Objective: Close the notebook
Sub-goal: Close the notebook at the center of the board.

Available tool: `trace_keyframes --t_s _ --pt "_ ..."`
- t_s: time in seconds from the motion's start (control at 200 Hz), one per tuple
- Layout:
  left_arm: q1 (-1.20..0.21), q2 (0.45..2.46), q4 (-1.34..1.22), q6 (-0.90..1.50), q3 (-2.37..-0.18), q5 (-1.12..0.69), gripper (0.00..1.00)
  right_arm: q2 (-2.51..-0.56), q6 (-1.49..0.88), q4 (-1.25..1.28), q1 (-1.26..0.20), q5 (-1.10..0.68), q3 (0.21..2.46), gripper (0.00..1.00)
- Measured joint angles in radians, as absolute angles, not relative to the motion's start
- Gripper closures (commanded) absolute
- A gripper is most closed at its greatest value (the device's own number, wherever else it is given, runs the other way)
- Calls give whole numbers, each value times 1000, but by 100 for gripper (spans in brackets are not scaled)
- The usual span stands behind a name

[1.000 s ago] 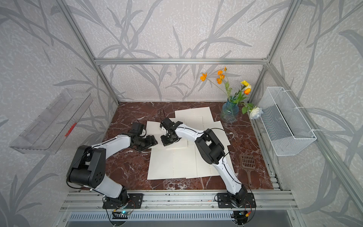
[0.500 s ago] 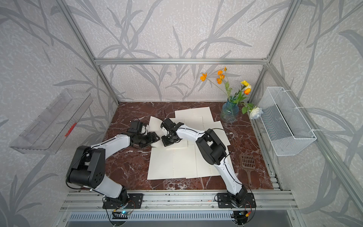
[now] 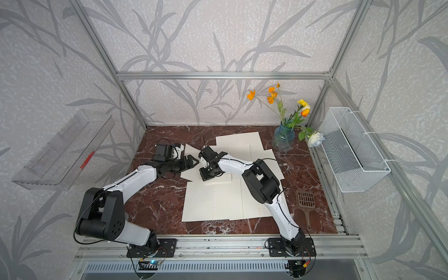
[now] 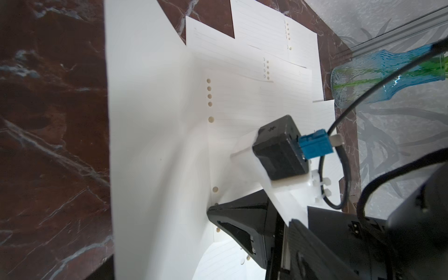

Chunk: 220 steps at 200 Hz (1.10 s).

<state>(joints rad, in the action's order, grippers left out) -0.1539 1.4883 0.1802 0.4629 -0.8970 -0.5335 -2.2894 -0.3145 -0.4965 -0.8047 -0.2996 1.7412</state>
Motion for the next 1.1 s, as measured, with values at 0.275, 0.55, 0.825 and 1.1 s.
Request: trace_keyframes --t_s 0.275,0.55,0.825,1.1 --pt "-152 1492 170 464 -922 -584 16 -2256 -308 -487 -805 -300 1703 83" --pt "-152 1496 156 464 -929 -614 16 -2183 -308 -516 -804 -294 1664 74" --pt "-152 1496 142 467 -935 -650 15 -2037 -346 -497 -765 -287 1569 72" --pt "-173 1526 94 487 -962 -701 15 -1942 -377 -492 -645 -270 1446 70"
